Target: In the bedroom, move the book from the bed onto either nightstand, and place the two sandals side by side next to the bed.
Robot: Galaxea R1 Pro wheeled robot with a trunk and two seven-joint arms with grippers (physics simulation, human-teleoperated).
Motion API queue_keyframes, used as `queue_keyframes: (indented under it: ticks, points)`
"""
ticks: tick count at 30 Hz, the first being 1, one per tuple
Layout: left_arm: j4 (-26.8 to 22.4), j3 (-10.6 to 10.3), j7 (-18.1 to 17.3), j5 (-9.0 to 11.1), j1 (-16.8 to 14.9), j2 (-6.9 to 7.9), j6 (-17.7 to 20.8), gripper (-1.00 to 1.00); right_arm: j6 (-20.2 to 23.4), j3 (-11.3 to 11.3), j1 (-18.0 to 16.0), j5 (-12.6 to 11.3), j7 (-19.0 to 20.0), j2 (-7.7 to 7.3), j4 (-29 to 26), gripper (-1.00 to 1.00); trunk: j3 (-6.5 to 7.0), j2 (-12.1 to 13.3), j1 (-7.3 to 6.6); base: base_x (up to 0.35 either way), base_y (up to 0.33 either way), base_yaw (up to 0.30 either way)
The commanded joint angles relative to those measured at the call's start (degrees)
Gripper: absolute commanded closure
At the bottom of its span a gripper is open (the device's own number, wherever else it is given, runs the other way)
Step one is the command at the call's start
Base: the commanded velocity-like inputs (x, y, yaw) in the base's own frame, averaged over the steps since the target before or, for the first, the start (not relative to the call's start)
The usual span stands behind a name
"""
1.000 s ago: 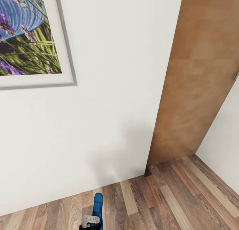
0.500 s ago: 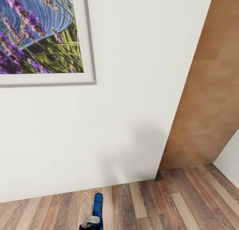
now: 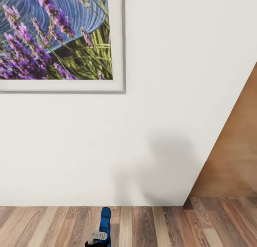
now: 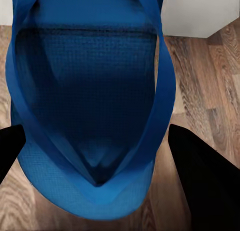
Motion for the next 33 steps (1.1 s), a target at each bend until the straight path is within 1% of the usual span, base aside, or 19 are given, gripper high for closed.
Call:
queue_keyframes:
  ticks: [1,26,33]
  points:
    - [0.1,0.0,-0.2,0.3,-0.1,-0.01,-0.1,1.00,0.4,0.5,0.0,-0.6,0.1,-0.04,-0.1,-1.00,-0.05,0.0,0.02,0.180,0.000,0.289]
    - [0.1,0.0,-0.2,0.3,0.0,-0.01,-0.1,1.00,0.4,0.4,0.0,-0.6,0.1,-0.07,-0.1,-1.00,-0.05,0.0,0.02,0.016,0.000,0.289]
    - [0.1,0.0,-0.2,0.3,-0.1,-0.01,-0.1,1.00,0.4,0.5,0.0,-0.6,0.1,-0.07,-0.1,-1.00,-0.05,0.0,0.02,0.202,0.000,0.289]
